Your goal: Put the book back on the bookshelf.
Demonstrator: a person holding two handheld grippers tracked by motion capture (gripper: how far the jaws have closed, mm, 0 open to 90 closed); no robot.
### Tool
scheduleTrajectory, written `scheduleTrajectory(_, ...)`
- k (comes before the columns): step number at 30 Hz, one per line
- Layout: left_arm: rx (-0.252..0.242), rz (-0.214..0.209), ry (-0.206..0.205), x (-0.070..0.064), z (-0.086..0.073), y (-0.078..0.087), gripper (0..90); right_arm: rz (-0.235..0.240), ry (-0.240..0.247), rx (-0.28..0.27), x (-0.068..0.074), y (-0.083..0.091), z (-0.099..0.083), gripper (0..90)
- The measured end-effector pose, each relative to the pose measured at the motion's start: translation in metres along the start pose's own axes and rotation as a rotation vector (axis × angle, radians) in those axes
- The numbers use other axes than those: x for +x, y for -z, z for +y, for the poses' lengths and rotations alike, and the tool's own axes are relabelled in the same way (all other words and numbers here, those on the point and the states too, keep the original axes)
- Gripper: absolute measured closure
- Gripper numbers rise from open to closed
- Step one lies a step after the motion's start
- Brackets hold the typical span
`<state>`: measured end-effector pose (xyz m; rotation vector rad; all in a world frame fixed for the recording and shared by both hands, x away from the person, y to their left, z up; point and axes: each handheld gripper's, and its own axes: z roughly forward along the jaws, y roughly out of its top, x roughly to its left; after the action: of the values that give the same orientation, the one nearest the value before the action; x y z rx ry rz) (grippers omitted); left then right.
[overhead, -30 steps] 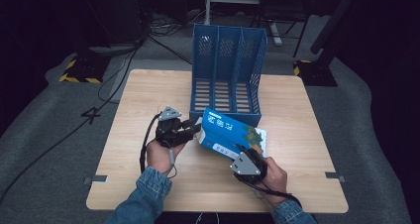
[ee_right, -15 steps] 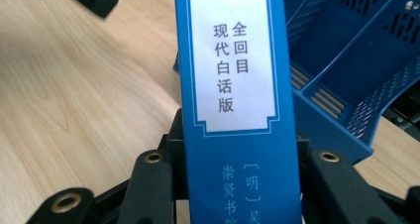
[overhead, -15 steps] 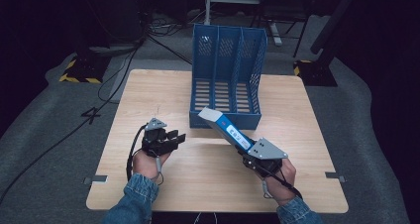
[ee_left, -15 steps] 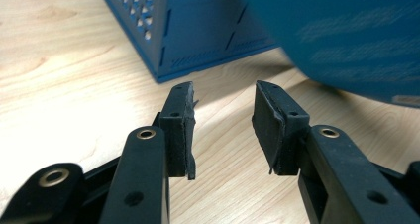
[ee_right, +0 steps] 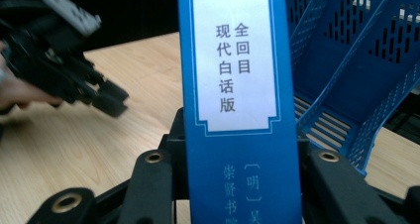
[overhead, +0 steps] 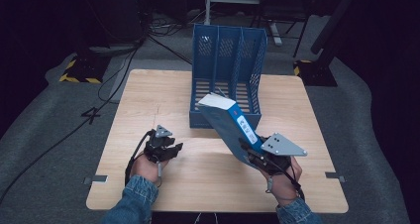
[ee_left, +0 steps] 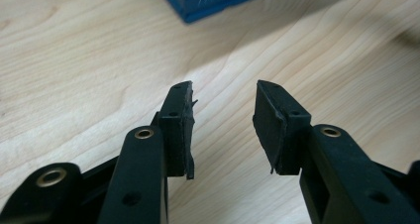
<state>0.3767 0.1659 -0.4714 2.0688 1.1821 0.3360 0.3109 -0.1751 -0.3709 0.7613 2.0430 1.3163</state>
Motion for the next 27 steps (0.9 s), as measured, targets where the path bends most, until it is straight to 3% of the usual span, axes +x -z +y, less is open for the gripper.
scheduleTrajectory(8,0.080,0.050,-0.055,0.002,-0.006,-0.020,57.7,-0.040,-0.032,-0.058,-0.005,0.007,0.014,62.6)
scheduleTrajectory(14,0.058,0.058,-0.095,0.003,-0.009,-0.023,54.6,-0.088,-0.043,-0.095,-0.014,0.011,0.029,62.6)
scheduleTrajectory(17,-0.007,0.059,-0.095,0.005,-0.017,-0.025,49.4,-0.108,-0.050,-0.108,-0.020,0.011,0.037,62.5)
scheduleTrajectory(18,-0.007,0.059,-0.095,0.005,-0.017,-0.025,45.7,-0.114,-0.050,-0.109,-0.021,0.011,0.039,62.6)
scheduleTrajectory(19,-0.027,0.057,-0.072,0.008,-0.019,-0.025,45.1,-0.119,-0.049,-0.112,-0.023,0.010,0.041,62.6)
scheduleTrajectory(27,-0.022,0.069,-0.074,0.010,-0.020,-0.023,43.9,-0.155,-0.069,-0.135,-0.039,0.006,0.052,62.5)
